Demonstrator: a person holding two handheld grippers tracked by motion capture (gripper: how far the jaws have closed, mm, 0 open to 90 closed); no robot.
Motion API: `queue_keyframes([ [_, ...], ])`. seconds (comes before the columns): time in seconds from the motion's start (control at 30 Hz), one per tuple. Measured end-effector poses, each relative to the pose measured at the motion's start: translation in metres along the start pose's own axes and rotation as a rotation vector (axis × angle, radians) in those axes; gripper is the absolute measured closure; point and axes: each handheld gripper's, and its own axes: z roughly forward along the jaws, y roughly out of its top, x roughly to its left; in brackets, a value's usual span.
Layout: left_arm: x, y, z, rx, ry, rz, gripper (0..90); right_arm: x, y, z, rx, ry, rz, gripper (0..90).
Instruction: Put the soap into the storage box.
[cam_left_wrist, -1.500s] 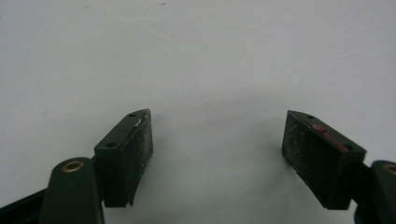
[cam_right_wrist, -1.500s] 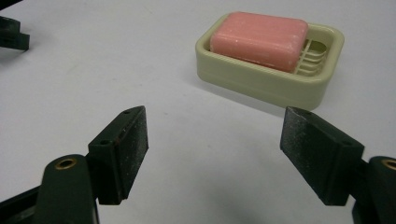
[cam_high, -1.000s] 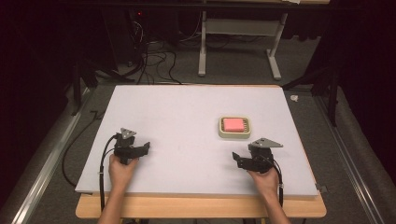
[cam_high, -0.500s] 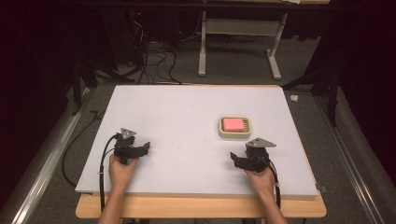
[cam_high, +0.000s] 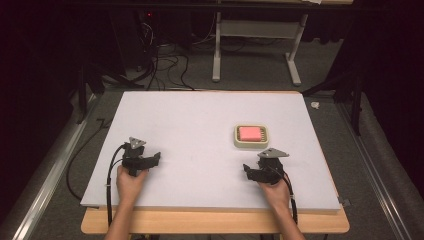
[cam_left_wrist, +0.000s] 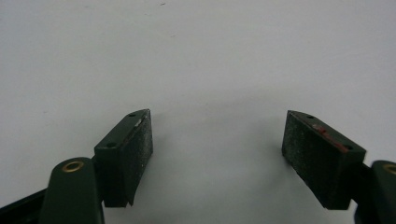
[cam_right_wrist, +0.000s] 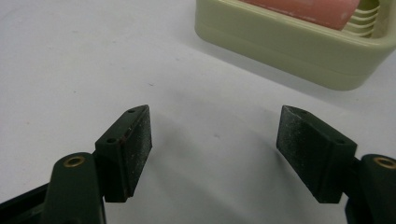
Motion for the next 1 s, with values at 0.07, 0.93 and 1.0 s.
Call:
queue_keyframes([
  [0.07, -0.0001, 0.0, 0.0001, -0.001, 0.001, 0.0, 25.3, 0.0011, 0.0001, 0.0013, 0.007, -0.005, -0.006, 27.3],
  [0.93, -0.0006, 0.0, 0.0, 0.001, 0.006, 0.002, 24.7, 0.0029, -0.0001, 0.0039, 0.019, -0.009, -0.024, 26.2],
  [1.0, -0.0005, 0.0, 0.0, 0.001, 0.006, 0.001, 24.7, 0.0027, -0.0001, 0.0039, 0.019, -0.008, -0.026, 26.2],
])
